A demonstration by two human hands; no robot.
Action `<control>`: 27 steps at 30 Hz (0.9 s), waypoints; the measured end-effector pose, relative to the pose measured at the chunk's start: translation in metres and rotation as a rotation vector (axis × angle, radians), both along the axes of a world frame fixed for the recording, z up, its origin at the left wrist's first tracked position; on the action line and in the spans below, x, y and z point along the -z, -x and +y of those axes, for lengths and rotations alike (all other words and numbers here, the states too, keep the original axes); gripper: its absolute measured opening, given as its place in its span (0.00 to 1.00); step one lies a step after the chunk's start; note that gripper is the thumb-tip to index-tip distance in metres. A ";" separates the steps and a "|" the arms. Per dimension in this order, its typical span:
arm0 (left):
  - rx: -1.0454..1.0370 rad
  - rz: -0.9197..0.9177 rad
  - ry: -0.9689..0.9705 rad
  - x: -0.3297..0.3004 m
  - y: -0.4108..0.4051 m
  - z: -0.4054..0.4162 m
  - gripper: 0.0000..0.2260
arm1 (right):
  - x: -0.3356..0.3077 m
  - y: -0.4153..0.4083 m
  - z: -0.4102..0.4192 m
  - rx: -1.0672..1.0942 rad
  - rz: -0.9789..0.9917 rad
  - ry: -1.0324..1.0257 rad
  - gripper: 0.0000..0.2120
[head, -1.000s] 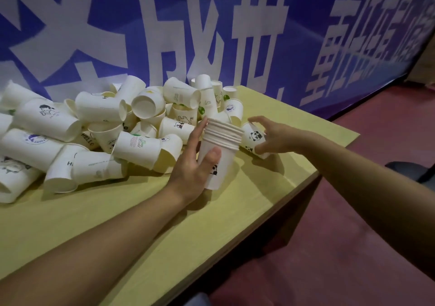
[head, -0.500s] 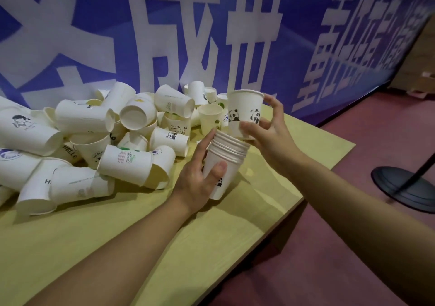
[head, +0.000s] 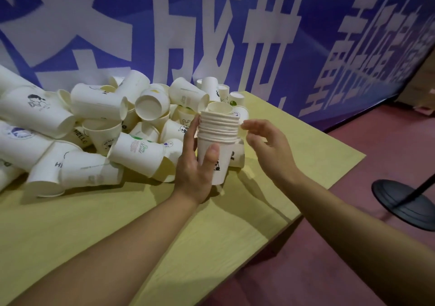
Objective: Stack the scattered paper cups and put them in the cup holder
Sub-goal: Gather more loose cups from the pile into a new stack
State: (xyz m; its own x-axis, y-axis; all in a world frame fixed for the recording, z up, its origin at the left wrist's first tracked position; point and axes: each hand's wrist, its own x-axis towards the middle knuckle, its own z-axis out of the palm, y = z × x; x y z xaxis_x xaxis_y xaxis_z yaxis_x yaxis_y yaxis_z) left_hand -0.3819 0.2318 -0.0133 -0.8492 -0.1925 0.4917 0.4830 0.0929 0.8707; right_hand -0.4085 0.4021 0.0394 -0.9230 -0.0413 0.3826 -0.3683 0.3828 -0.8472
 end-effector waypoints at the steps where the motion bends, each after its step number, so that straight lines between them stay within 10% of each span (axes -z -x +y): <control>1: -0.020 0.015 -0.039 0.000 0.000 -0.001 0.32 | 0.002 0.004 -0.001 -0.015 -0.004 -0.130 0.13; 18: -0.002 0.018 -0.096 0.000 0.000 -0.003 0.33 | -0.032 0.038 0.030 -0.218 -0.375 -1.159 0.42; 27: 0.151 0.019 0.010 -0.001 -0.006 -0.003 0.29 | -0.056 0.029 0.039 0.004 -0.020 -0.258 0.37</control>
State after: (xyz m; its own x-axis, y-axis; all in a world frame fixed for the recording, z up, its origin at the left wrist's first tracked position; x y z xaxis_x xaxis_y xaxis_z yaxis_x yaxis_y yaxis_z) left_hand -0.3757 0.2287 -0.0118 -0.8587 -0.0581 0.5092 0.5085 0.0269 0.8606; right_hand -0.4380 0.4413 0.0951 -0.9305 -0.1318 0.3418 -0.3509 0.5884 -0.7285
